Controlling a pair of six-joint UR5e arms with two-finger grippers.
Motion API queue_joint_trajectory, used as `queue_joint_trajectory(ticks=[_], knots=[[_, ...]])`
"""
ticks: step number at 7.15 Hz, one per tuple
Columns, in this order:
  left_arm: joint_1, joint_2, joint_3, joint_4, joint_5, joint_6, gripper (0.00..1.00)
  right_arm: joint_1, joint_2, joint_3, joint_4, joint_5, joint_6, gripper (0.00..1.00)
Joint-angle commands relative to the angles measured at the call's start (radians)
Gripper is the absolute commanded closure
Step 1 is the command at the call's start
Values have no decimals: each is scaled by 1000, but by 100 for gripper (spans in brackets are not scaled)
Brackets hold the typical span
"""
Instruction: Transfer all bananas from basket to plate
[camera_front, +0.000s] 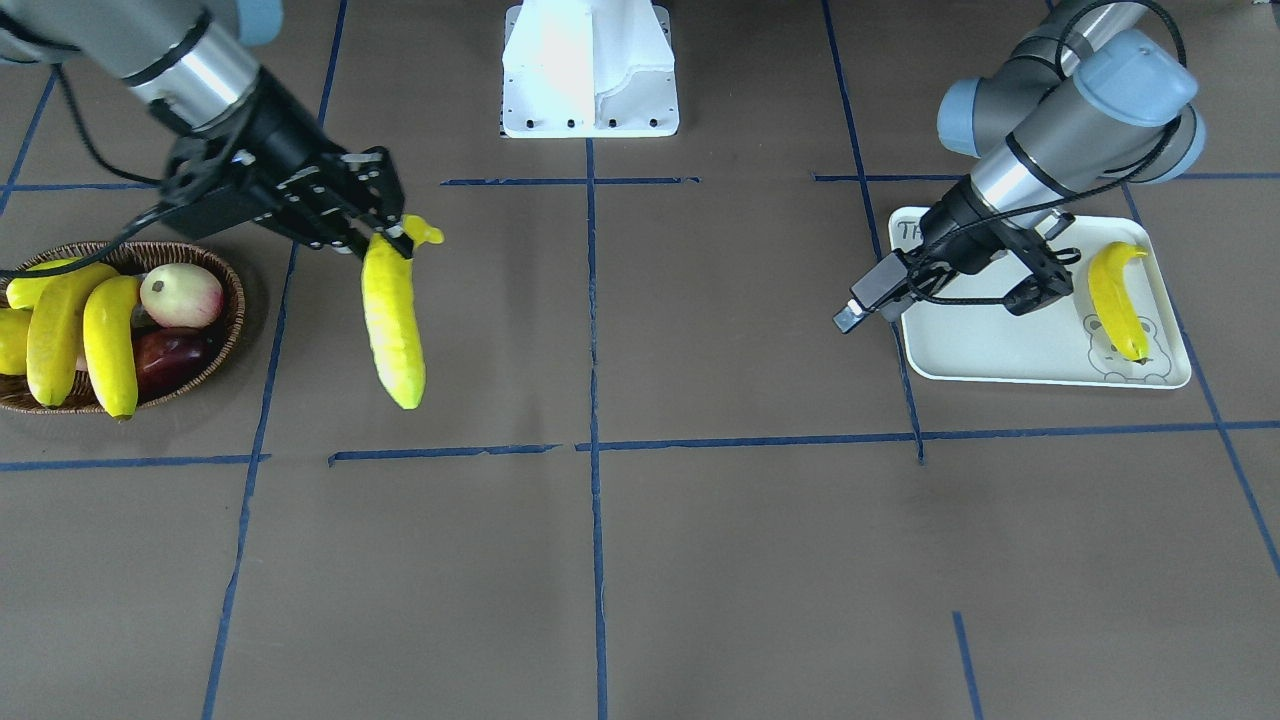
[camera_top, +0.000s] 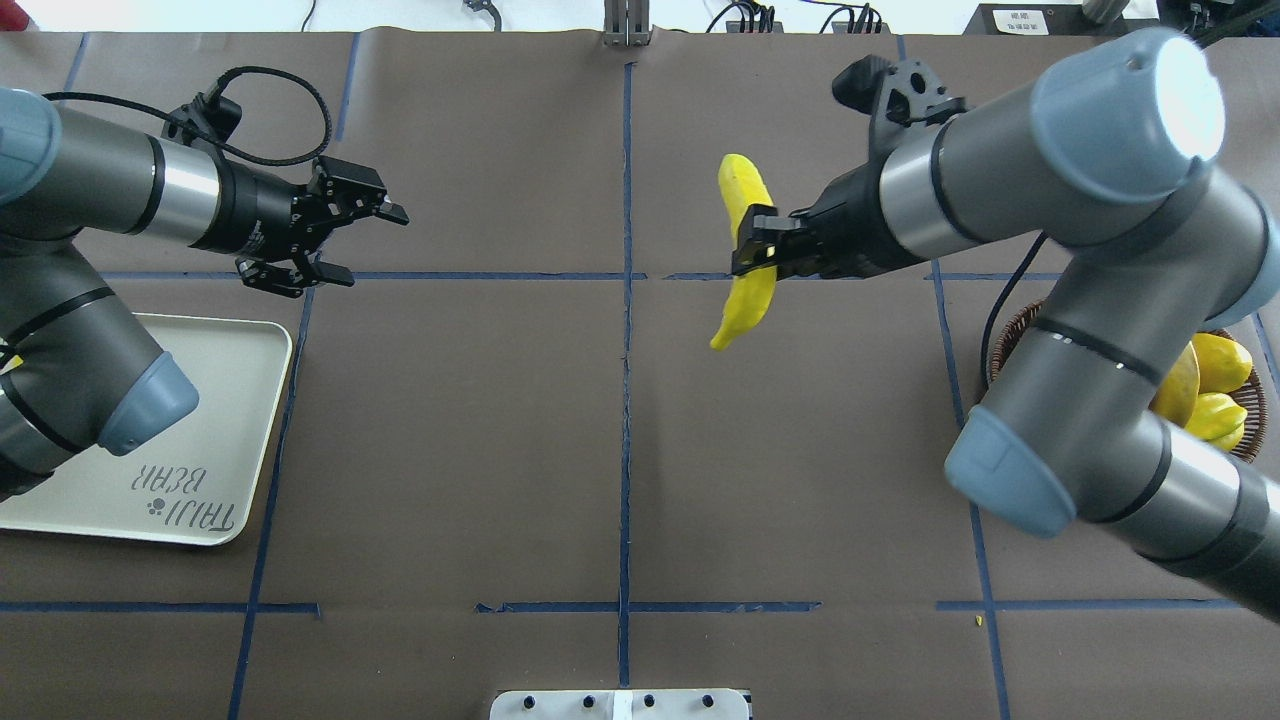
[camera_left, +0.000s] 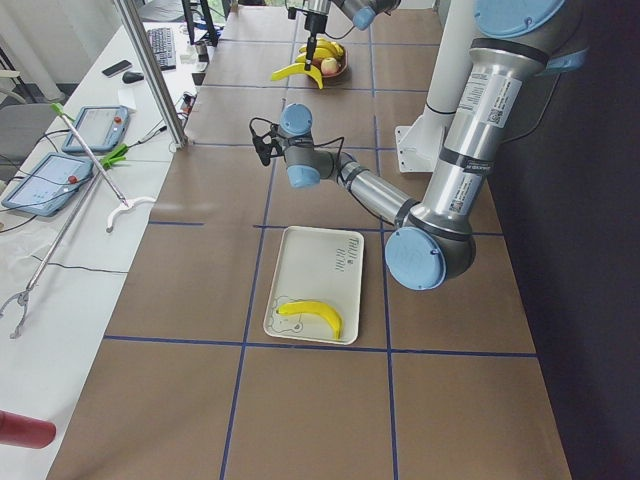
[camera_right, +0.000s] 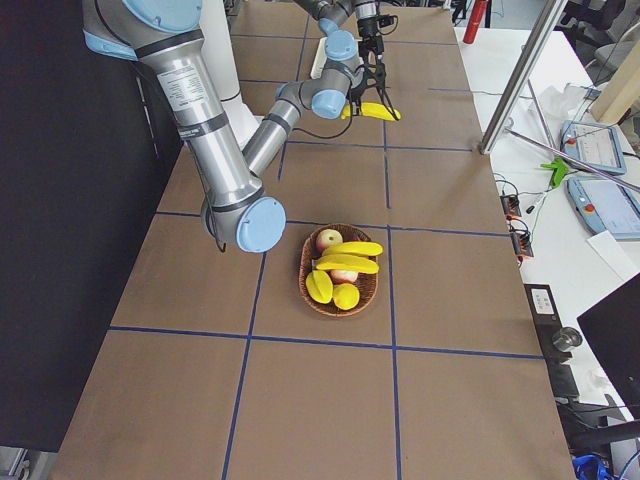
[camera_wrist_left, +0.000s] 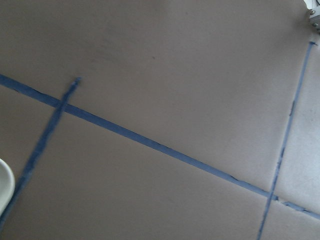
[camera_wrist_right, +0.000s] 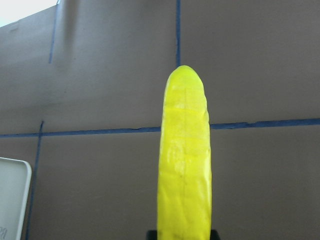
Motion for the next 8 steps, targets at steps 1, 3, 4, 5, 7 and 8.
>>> queue_joint_trajectory(ticks=[1, 3, 4, 5, 7, 8], knots=[[24, -111, 18, -2, 41, -123, 1, -209, 23, -63, 288, -251, 160, 99], [64, -184, 17, -10, 41, -153, 2, -274, 24, -94, 332, -321, 158, 99], [93, -206, 17, -10, 41, -151, 3, -273, 21, -93, 332, -321, 161, 99], [128, -211, 17, -10, 43, -148, 3, -275, 20, -91, 334, -321, 161, 98], [153, -212, 29, -11, 43, -141, 4, -276, 26, -86, 334, -321, 161, 99], [165, -217, 29, -11, 52, -141, 6, -276, 26, -86, 334, -322, 161, 99]])
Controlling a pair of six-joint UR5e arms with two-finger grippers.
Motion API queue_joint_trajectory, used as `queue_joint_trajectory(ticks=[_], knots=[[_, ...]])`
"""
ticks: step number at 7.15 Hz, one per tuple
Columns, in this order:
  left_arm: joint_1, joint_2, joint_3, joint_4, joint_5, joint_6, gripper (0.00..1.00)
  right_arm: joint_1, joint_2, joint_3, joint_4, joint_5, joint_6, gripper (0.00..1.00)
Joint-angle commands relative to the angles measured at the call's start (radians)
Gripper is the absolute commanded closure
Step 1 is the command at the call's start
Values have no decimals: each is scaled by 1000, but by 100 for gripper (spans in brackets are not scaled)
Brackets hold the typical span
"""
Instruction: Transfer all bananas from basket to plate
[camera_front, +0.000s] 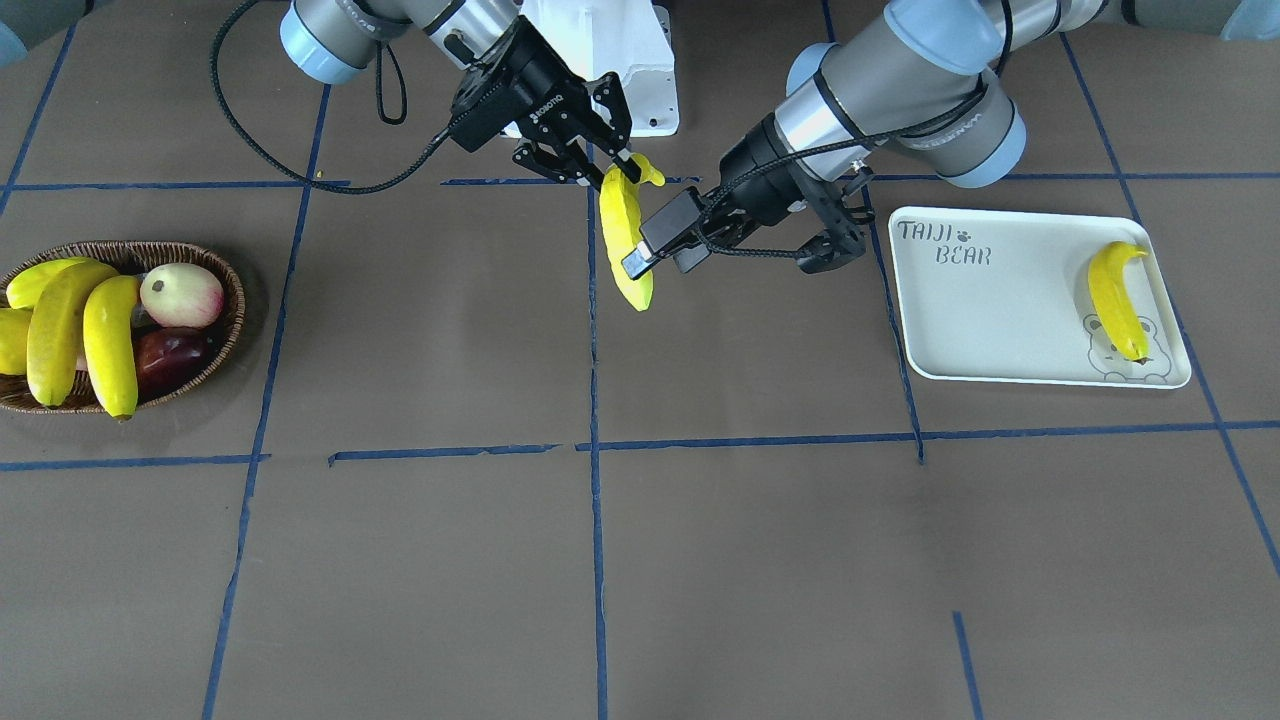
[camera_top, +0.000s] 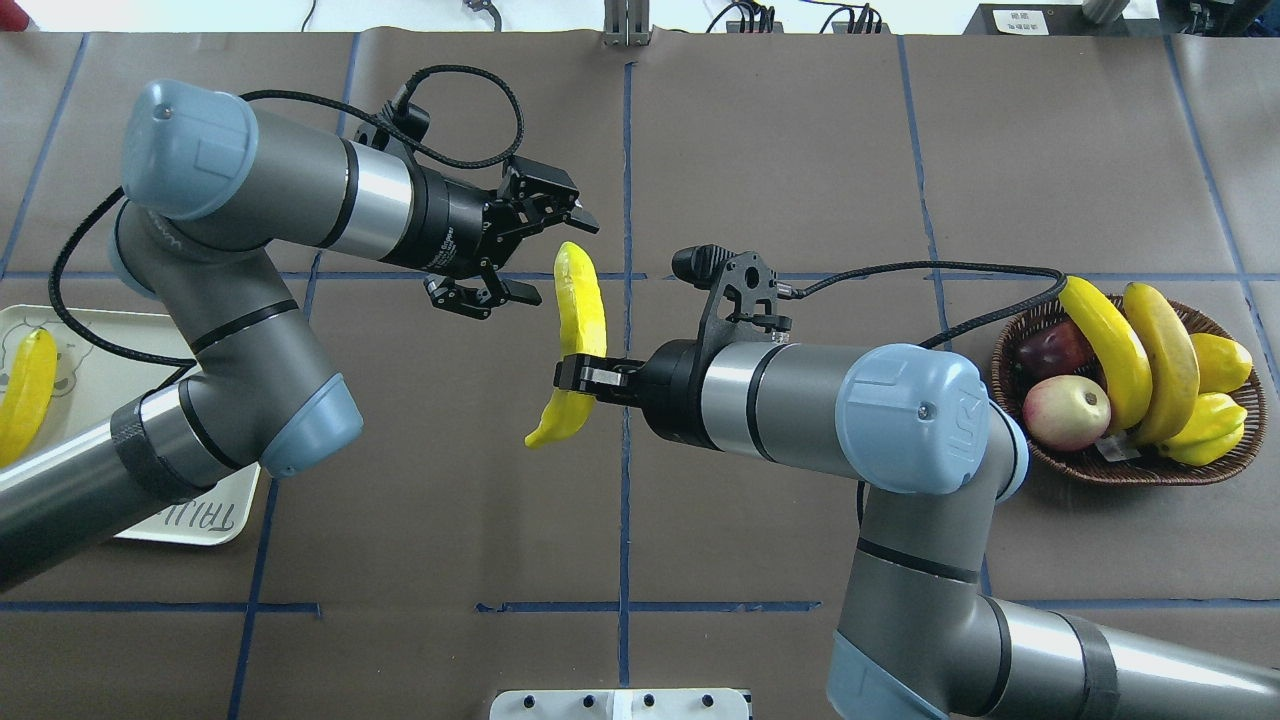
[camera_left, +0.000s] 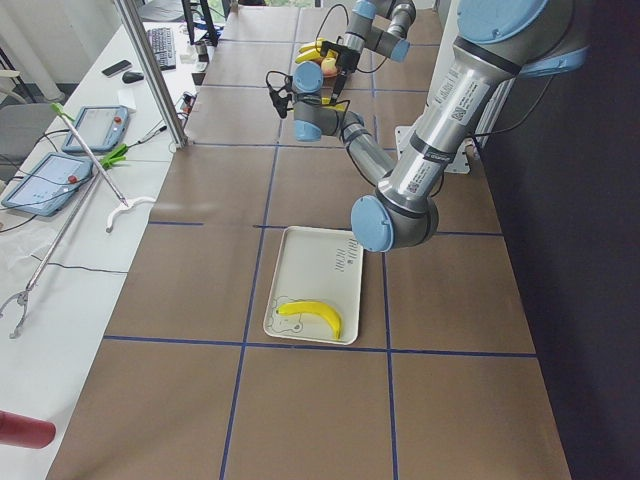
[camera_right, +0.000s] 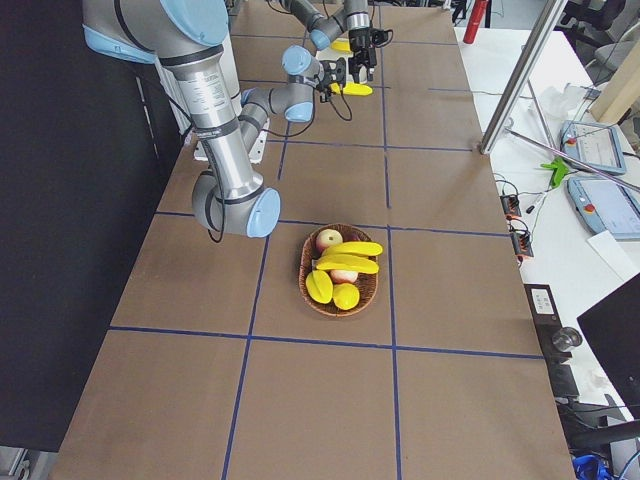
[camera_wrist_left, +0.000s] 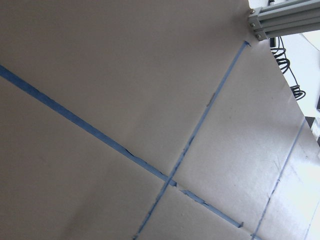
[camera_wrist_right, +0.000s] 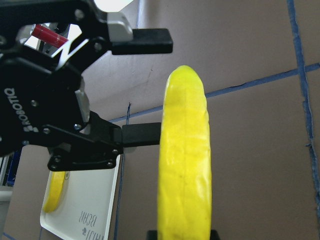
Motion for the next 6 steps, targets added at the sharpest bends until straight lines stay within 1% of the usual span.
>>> queue_joint_trajectory(ticks=[1, 2, 3, 4, 5, 6], knots=[[36, -12, 6, 1, 37, 2, 9, -1, 1, 1, 0, -1, 1, 99], [45, -13, 9, 1, 50, 2, 22, 1, 1, 1, 0, -1, 0, 99], [45, -12, 9, 1, 50, 3, 70, 1, 1, 1, 0, -1, 0, 99], [45, -7, 9, 1, 50, 8, 100, 1, 1, 1, 0, 0, 3, 99], [43, -7, 10, 4, 50, 52, 100, 1, 1, 1, 0, 0, 1, 98], [42, -6, 12, 6, 50, 58, 100, 1, 3, 2, 0, -1, 1, 93]])
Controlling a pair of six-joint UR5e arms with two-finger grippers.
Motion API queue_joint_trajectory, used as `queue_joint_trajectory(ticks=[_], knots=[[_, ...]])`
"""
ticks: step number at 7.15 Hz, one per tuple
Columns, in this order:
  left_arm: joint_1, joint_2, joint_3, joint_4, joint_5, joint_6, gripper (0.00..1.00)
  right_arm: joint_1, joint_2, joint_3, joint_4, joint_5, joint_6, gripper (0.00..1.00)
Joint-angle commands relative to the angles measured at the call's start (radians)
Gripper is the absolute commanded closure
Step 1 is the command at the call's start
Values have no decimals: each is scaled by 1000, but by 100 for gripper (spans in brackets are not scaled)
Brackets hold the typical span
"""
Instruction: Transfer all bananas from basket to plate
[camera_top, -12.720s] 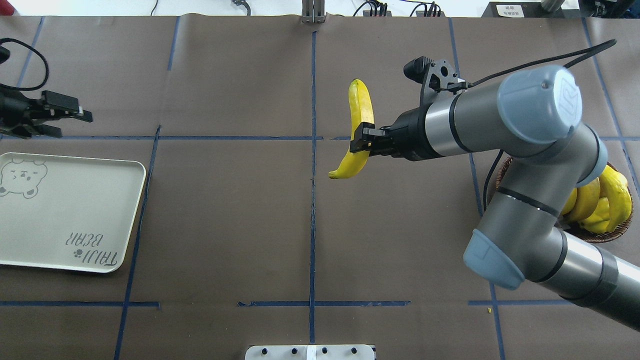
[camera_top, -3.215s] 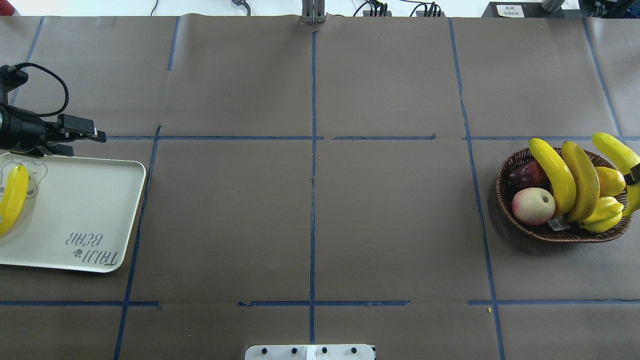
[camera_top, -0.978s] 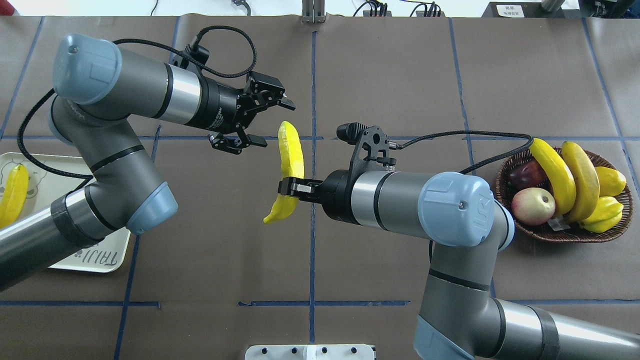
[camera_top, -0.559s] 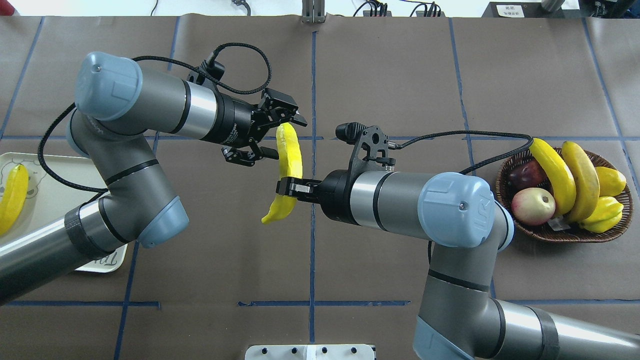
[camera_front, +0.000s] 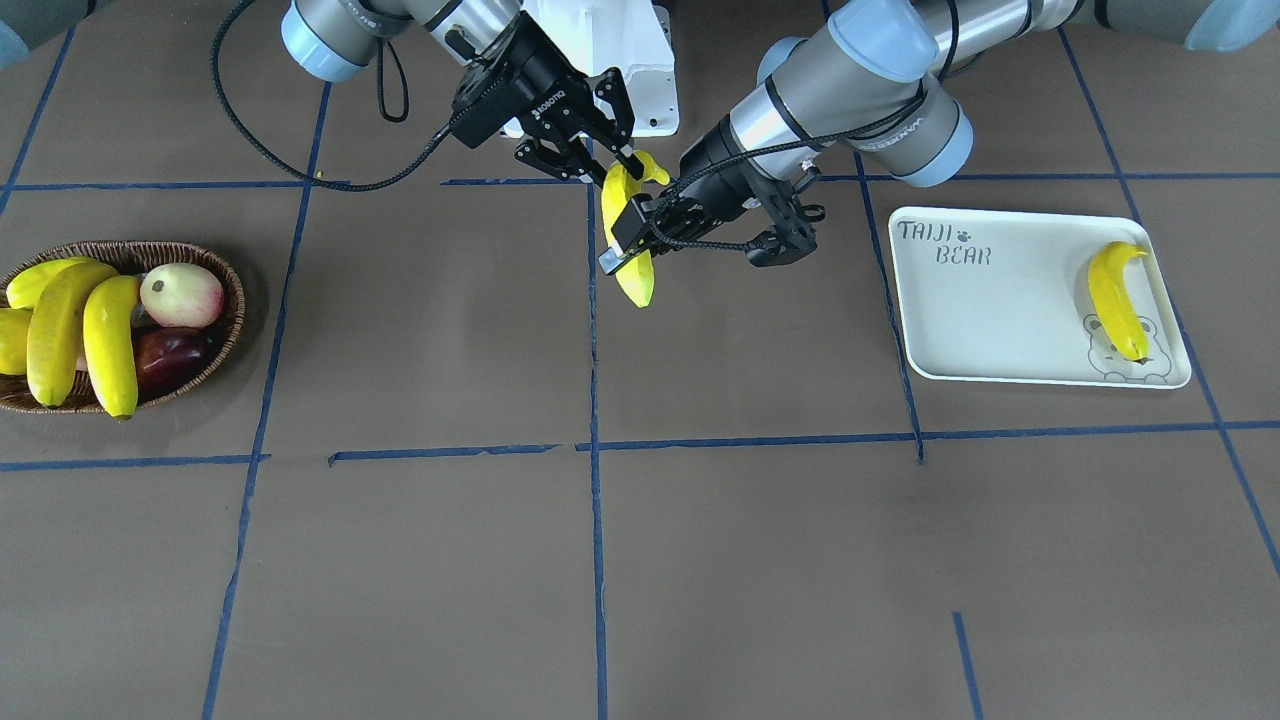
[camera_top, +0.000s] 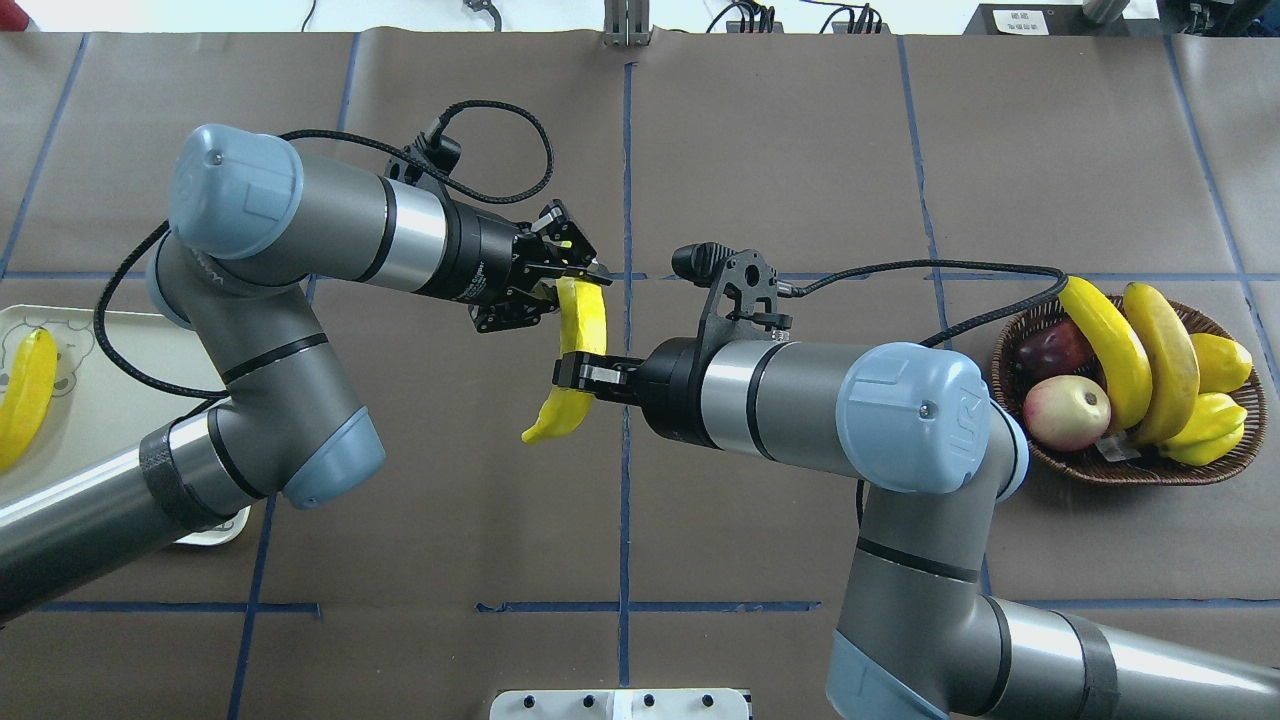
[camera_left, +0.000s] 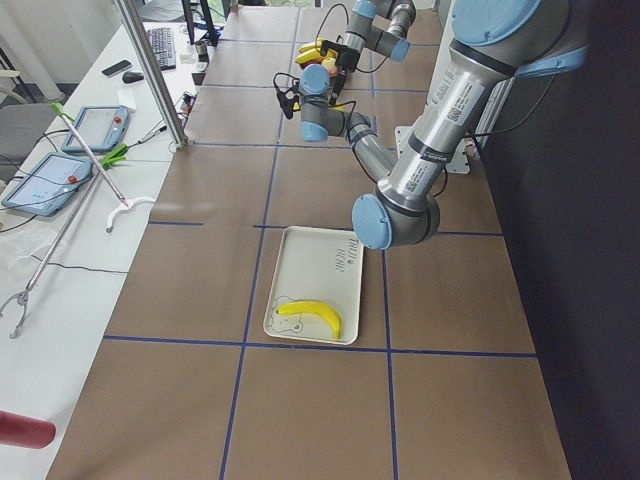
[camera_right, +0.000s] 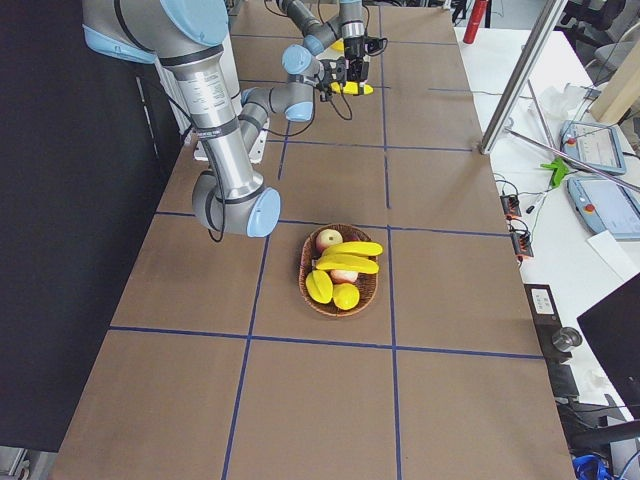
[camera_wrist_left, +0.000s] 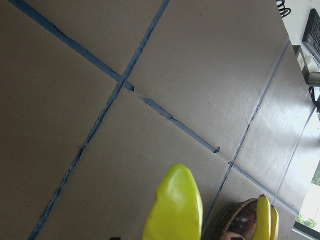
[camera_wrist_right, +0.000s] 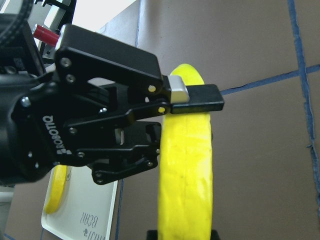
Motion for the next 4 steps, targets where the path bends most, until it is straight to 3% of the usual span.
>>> queue_joint_trajectory(ticks=[1, 2, 4], knots=[[-5, 3, 9, 2, 0, 32, 100, 0, 3, 6, -1, -1, 1, 37], [-9, 3, 9, 2, 0, 37, 100, 0, 3, 9, -3, -4, 4, 0], [-17, 3, 11, 8, 0, 40, 100, 1, 1, 10, -1, -2, 3, 0]])
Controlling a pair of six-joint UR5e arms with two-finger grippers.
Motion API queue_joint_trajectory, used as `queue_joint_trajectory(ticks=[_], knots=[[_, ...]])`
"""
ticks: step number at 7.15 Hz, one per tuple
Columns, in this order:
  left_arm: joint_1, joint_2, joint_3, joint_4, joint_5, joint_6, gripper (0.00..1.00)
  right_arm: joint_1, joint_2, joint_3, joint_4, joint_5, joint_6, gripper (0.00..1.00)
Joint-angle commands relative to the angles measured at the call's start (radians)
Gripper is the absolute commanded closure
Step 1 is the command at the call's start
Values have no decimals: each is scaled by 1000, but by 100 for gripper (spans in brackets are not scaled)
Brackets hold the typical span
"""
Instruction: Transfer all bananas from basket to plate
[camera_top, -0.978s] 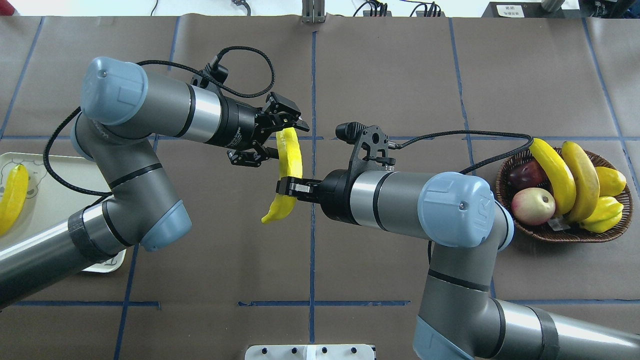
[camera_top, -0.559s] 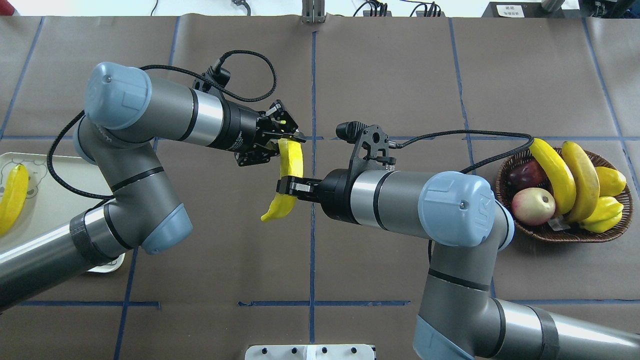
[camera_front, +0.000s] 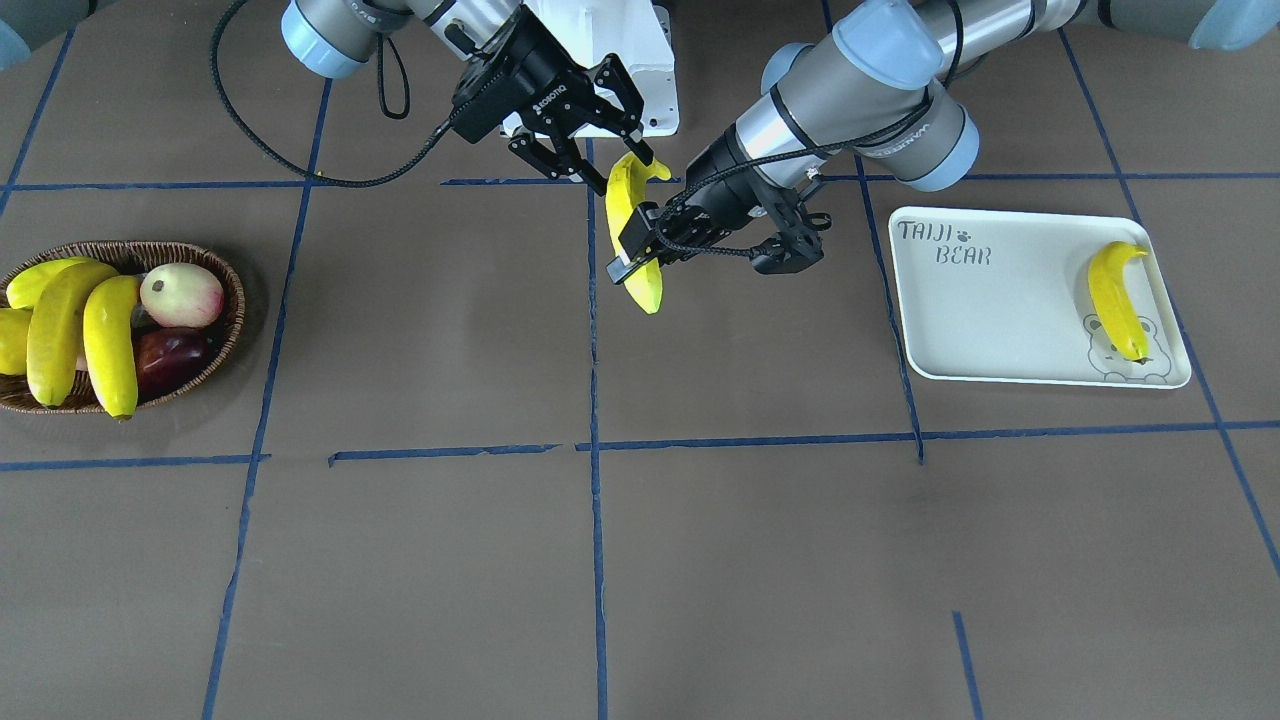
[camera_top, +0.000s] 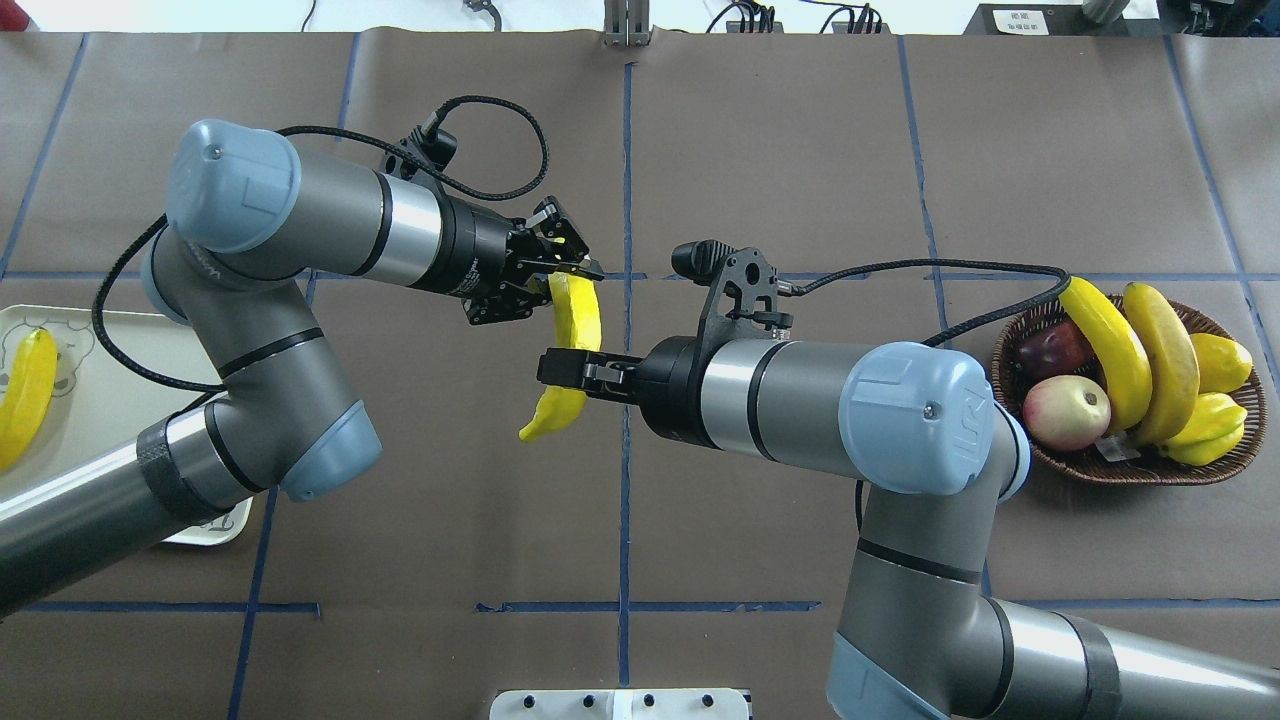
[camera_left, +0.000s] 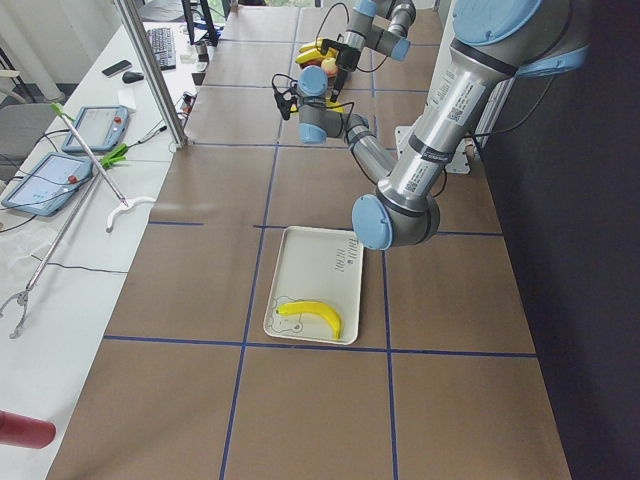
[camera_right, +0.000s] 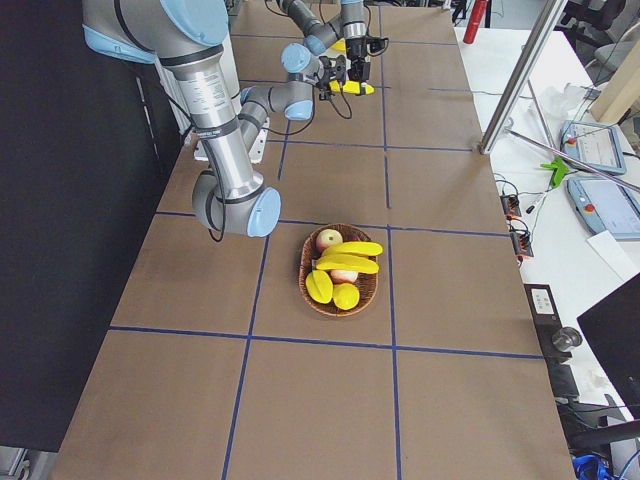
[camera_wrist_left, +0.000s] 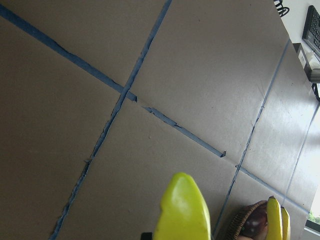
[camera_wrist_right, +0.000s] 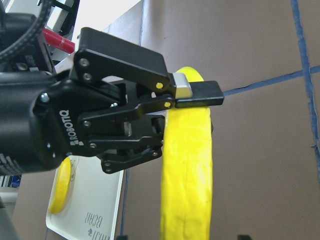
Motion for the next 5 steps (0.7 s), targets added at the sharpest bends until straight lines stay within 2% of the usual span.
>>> queue_joint_trajectory(ticks=[1, 2, 3, 5], knots=[[-18, 5, 4, 5, -3, 15, 100, 7, -5, 21, -1, 0, -1, 0], [-26, 32, 7, 23, -8, 89, 100, 12, -43, 64, -12, 6, -1, 0], [-35, 104, -4, 25, -8, 153, 100, 18, -77, 103, -17, 12, -1, 0], [-130, 275, -63, 39, 0, 341, 100, 42, -141, 164, -18, 32, -1, 0]])
